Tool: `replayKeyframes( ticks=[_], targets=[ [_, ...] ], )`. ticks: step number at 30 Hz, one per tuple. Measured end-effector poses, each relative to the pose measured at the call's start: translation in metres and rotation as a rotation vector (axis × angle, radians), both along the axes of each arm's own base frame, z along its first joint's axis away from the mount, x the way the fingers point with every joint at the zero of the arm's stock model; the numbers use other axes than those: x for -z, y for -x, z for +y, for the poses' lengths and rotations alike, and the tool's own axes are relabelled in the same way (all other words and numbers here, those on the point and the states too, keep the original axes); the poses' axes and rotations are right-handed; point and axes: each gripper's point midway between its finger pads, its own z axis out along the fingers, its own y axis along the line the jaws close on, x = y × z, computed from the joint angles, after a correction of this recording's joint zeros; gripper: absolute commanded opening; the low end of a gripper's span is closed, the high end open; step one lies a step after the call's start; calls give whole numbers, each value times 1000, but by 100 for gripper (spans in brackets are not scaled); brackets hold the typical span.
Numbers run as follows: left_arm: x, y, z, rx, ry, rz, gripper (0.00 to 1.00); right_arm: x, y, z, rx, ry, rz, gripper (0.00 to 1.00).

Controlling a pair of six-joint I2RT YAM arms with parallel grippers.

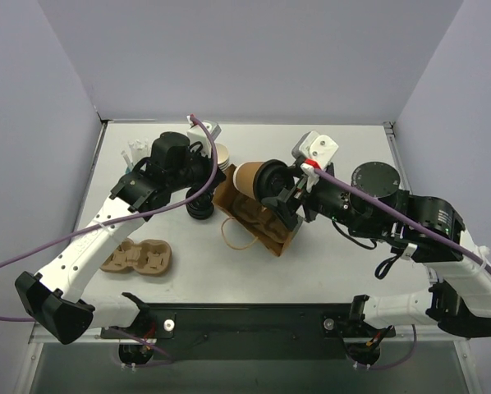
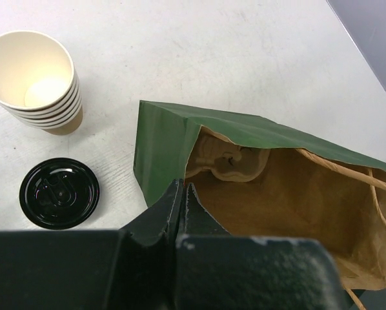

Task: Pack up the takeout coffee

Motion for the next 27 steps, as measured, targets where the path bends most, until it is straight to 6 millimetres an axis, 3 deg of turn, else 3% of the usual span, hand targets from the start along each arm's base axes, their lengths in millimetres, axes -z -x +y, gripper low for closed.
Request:
replayKeyframes(
  ticks=[14, 16, 24, 27],
  targets=[
    [-1, 2, -2, -20, 33, 29, 0, 60, 7, 38, -46, 249, 31, 46],
    [-1, 4, -2, -14, 40, 23, 0, 68, 4, 37, -24, 282, 29, 46],
    [1, 33, 0, 41, 79, -15, 0, 139, -13, 17, 64, 505, 64, 43],
    [0, 38, -3, 59, 112, -39, 0, 150, -20, 11, 87, 541, 75, 43]
  ],
)
